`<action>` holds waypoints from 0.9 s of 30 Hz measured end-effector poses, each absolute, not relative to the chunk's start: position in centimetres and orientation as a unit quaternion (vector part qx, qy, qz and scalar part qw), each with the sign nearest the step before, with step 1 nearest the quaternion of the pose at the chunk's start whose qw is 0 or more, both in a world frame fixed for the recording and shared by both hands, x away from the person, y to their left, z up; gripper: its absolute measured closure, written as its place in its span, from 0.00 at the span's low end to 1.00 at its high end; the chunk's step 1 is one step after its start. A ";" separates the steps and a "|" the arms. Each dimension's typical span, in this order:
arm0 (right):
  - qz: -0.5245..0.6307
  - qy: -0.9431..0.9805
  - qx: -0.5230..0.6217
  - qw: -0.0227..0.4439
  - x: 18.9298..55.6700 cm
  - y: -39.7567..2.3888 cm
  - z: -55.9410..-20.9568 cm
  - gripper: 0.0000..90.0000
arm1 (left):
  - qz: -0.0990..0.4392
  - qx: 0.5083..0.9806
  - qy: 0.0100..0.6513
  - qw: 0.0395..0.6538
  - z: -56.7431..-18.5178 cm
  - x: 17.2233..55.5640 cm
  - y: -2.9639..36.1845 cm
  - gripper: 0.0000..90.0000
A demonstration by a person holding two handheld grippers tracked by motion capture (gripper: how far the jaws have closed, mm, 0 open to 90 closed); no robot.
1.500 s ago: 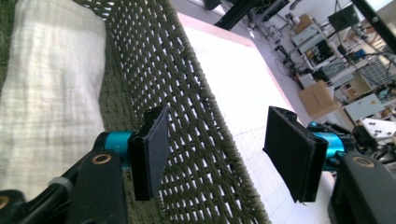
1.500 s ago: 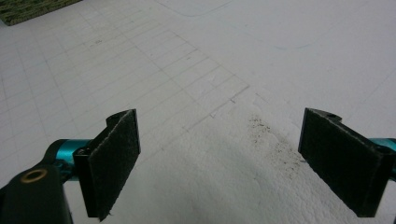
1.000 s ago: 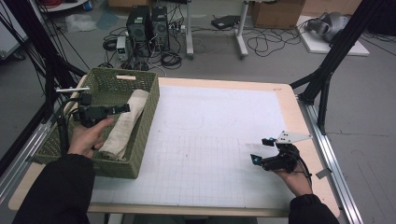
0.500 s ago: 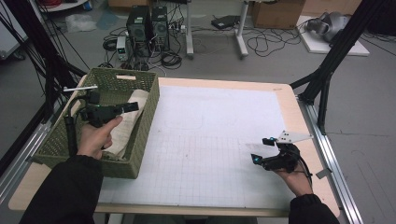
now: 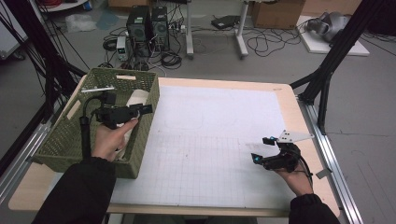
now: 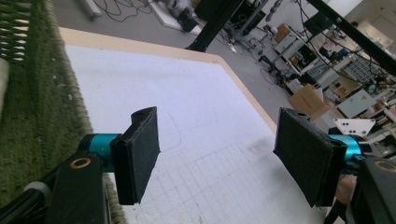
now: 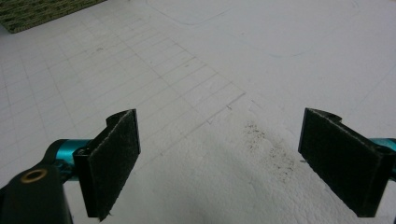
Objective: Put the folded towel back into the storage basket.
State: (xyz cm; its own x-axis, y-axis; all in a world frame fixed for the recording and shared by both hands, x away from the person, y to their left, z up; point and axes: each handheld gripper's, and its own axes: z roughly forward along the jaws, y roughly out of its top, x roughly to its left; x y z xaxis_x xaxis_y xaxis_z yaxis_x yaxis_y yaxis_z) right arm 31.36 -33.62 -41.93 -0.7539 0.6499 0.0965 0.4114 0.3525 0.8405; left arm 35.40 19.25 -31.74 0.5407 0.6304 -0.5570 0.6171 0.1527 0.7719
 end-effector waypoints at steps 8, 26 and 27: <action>0.467 0.812 0.326 0.129 31.4 -33.6 -41.9 0.13 | -0.008 0.660 0.470 0.587 -31.9 35.4 17.1 0.34; 0.471 0.810 0.323 0.133 31.4 -33.8 -41.7 0.13 | -0.005 0.674 0.460 0.578 -32.3 35.3 13.4 0.35; 0.470 0.810 0.324 0.132 31.4 -33.8 -41.7 0.13 | -0.002 0.675 0.460 0.577 -32.3 35.3 13.3 0.35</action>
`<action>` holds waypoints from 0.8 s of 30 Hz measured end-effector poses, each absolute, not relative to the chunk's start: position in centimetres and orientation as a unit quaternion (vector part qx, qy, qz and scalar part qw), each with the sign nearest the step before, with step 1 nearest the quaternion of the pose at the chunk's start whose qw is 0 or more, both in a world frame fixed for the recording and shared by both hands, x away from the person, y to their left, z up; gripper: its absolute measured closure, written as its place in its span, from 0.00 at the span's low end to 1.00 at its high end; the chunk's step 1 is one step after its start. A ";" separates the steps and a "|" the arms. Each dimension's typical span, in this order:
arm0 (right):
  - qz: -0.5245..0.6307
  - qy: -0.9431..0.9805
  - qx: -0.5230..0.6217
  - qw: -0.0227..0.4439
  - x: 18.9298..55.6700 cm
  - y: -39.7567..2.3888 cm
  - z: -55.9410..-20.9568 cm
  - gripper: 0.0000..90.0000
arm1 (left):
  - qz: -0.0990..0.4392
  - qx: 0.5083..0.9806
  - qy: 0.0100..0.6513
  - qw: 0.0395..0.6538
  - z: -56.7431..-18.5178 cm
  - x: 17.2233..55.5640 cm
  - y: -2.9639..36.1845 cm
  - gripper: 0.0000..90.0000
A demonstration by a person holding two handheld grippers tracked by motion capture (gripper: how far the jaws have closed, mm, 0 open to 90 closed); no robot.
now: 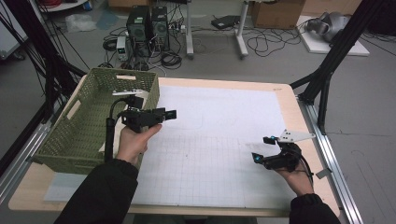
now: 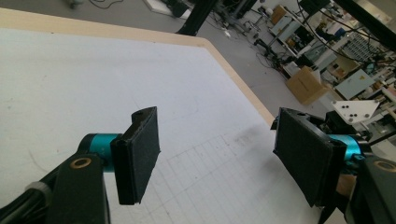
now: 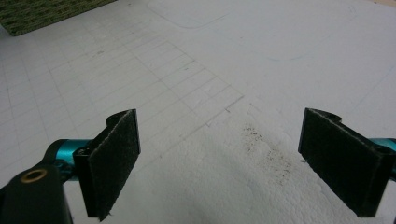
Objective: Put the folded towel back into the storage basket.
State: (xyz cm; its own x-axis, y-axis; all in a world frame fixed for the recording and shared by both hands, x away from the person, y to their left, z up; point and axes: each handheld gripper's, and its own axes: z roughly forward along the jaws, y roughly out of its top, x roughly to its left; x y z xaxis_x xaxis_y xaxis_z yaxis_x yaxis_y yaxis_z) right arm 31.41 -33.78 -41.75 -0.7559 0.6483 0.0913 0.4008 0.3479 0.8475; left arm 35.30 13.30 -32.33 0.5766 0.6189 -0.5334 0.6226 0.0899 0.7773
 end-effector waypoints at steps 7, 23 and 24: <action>0.471 0.810 0.323 0.130 31.4 -33.8 -41.7 0.13 | -0.005 0.679 0.455 0.576 -32.5 35.2 12.4 0.35; 0.473 0.809 0.324 0.129 31.4 -33.8 -41.7 0.13 | -0.007 0.681 0.456 0.573 -33.4 35.1 11.2 0.35; 0.474 0.809 0.324 0.130 31.4 -33.8 -41.7 0.13 | -0.007 0.683 0.455 0.572 -33.5 35.1 11.2 0.35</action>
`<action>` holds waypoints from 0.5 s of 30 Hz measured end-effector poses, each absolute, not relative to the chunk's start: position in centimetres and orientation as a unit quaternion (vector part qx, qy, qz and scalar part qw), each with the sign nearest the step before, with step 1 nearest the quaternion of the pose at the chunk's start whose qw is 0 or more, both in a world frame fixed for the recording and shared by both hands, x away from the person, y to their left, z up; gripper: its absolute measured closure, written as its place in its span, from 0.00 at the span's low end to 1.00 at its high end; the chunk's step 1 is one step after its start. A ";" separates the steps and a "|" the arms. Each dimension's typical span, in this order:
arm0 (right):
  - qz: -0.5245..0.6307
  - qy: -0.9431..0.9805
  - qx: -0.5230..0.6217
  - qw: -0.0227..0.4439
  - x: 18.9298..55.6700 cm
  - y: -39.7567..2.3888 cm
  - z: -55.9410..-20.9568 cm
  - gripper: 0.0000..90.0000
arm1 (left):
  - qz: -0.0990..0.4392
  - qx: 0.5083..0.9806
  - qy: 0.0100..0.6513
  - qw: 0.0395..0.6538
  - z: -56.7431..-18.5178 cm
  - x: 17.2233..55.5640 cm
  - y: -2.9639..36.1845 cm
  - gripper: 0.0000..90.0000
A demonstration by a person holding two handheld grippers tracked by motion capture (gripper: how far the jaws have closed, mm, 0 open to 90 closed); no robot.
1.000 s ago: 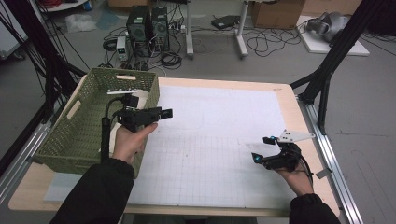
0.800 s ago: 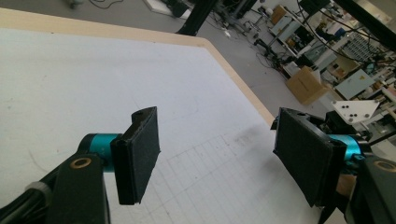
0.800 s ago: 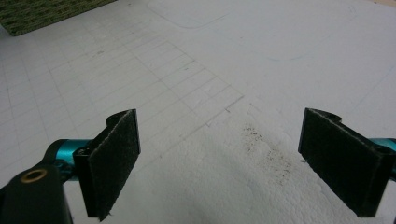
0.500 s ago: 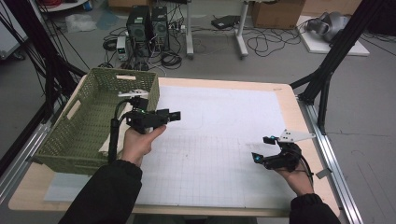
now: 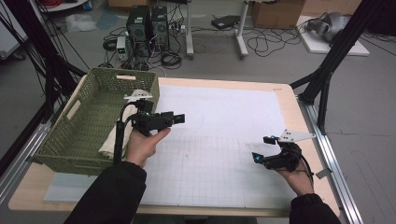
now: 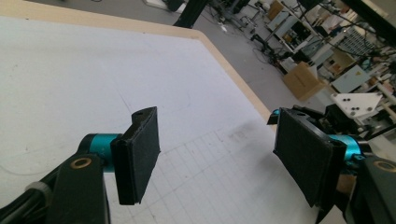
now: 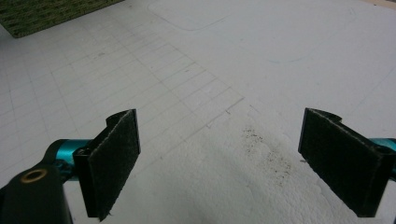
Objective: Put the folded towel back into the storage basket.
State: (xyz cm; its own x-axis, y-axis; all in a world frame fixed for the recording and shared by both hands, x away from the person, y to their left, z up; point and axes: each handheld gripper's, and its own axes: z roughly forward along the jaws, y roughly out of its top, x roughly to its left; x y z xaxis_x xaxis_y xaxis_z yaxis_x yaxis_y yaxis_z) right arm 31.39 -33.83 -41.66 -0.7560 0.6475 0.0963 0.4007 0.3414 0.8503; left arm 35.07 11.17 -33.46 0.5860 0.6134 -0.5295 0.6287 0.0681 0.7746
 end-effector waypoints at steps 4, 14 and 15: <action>0.473 0.809 0.324 0.129 31.4 -33.8 -41.7 0.13 | 0.002 0.685 0.452 0.571 -33.6 34.8 10.8 0.35; 0.473 0.809 0.324 0.129 31.4 -33.8 -41.6 0.13 | 0.017 0.692 0.449 0.565 -33.8 34.3 10.3 0.35; 0.474 0.808 0.323 0.131 31.4 -33.8 -41.6 0.13 | 0.019 0.692 0.449 0.565 -33.8 34.2 10.3 0.35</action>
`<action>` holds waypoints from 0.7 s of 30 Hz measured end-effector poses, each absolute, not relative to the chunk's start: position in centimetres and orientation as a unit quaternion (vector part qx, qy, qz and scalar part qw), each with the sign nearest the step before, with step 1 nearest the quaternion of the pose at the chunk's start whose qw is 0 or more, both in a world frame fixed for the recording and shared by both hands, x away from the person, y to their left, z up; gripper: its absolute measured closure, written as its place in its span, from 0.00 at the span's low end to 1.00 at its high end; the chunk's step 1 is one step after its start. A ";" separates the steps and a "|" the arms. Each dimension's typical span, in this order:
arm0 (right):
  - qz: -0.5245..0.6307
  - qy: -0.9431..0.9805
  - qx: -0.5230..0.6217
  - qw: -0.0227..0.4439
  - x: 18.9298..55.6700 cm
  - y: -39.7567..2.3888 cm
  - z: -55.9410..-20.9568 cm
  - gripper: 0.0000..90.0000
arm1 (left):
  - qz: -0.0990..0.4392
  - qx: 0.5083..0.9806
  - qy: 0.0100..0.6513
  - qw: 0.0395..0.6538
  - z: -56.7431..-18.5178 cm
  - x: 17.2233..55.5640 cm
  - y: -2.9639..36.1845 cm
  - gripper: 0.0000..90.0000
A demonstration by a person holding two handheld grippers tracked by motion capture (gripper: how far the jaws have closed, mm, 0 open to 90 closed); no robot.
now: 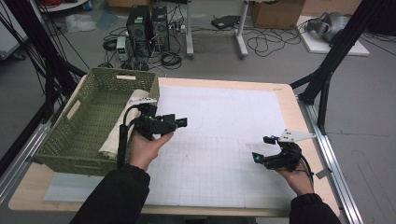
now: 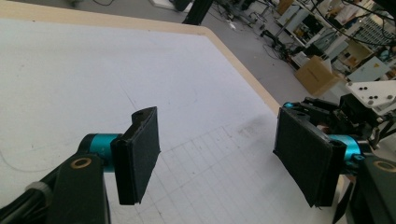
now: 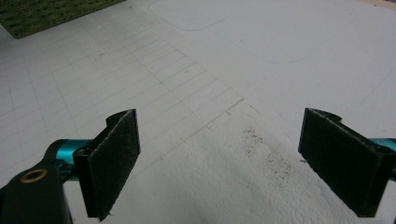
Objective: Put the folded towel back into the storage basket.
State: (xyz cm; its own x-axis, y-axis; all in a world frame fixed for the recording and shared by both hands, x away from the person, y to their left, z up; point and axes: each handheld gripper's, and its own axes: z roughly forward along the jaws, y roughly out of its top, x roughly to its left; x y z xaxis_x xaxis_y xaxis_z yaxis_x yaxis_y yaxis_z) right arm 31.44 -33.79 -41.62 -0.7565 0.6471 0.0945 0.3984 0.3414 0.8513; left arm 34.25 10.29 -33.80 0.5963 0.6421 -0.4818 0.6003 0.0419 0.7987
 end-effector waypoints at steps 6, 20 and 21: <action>0.474 0.808 0.323 0.131 31.4 -33.8 -41.6 0.13 | 0.037 0.696 0.449 0.560 -34.0 33.8 10.0 0.35; 0.475 0.808 0.323 0.130 31.4 -33.8 -41.5 0.13 | 0.051 0.701 0.447 0.553 -34.8 33.2 9.6 0.35; 0.475 0.808 0.323 0.130 31.4 -33.8 -41.5 0.13 | 0.049 0.701 0.447 0.553 -34.8 33.2 9.6 0.35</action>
